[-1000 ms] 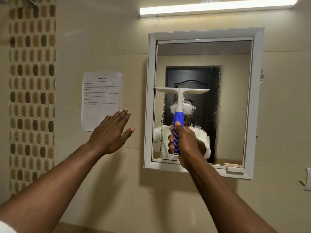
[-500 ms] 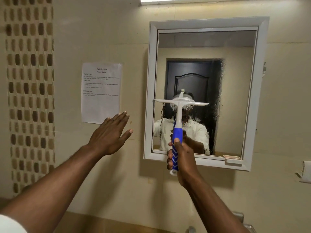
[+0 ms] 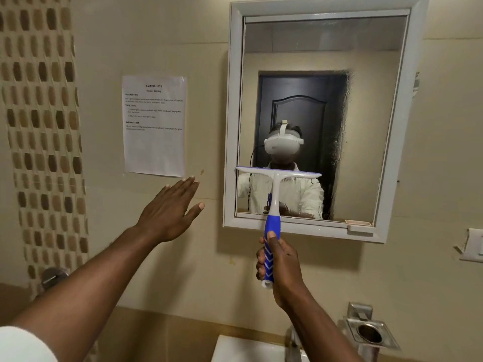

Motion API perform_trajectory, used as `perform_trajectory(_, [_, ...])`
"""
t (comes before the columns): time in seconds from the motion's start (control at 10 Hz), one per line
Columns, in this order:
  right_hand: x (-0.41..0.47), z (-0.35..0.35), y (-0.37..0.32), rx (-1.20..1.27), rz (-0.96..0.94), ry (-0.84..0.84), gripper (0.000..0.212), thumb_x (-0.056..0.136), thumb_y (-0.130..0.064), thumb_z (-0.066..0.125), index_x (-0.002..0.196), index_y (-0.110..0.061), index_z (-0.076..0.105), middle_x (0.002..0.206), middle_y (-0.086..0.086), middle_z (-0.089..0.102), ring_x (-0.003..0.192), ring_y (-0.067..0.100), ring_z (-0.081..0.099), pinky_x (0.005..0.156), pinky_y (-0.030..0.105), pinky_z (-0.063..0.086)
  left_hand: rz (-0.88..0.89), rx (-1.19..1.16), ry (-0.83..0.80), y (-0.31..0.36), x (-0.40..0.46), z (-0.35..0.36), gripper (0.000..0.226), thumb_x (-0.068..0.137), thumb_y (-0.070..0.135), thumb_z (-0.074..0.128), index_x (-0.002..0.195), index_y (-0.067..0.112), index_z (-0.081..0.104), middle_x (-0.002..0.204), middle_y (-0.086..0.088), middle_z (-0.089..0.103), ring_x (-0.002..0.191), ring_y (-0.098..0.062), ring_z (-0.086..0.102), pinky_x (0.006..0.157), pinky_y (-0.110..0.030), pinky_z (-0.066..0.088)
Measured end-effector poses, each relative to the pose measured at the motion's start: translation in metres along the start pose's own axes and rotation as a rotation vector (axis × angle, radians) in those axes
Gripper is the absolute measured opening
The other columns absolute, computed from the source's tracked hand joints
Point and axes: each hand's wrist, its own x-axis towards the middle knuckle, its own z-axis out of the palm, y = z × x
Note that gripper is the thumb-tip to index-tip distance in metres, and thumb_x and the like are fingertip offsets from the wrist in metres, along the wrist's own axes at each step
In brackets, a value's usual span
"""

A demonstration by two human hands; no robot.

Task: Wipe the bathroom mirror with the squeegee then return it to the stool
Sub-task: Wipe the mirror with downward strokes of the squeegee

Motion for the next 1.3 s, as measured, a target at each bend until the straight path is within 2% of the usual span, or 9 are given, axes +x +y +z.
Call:
perform_trajectory(0.9, [-0.050, -0.018, 0.065, -0.076, 0.161, 0.064, 0.033, 0.095, -0.036, 0.043, 0.095, -0.006, 0.056, 0.056, 0.004, 0.052, 0.044, 0.016, 0.046, 0.044, 0.025, 0.043, 0.009, -0.012, -0.101, -0.007, -0.028, 0.047, 0.064, 0.096, 0.051, 0.022, 0.150, 0.021, 0.007, 0.160, 0.004, 0.004, 0.147, -0.011, 0.003, 0.120, -0.035, 0.005])
perform_trajectory(1.1, [-0.052, -0.016, 0.065, -0.082, 0.146, 0.075, 0.034, 0.095, -0.036, 0.042, 0.094, -0.006, 0.056, 0.053, 0.002, 0.051, 0.042, 0.015, 0.045, 0.043, 0.026, 0.042, 0.009, -0.014, -0.096, -0.008, -0.029, 0.045, 0.064, 0.096, 0.052, 0.022, 0.150, 0.022, 0.007, 0.160, 0.005, 0.004, 0.147, -0.011, 0.003, 0.120, -0.034, 0.005])
perform_trajectory(1.3, [-0.040, -0.016, 0.042, -0.070, 0.042, 0.078, 0.038, 0.092, -0.041, 0.044, 0.089, -0.006, 0.058, 0.048, 0.002, 0.046, 0.035, 0.016, 0.036, 0.040, 0.022, 0.031, 0.021, -0.025, -0.035, -0.011, -0.014, 0.030, 0.065, 0.094, 0.055, 0.019, 0.150, 0.026, 0.003, 0.160, 0.009, 0.001, 0.147, -0.008, 0.001, 0.120, -0.032, 0.003])
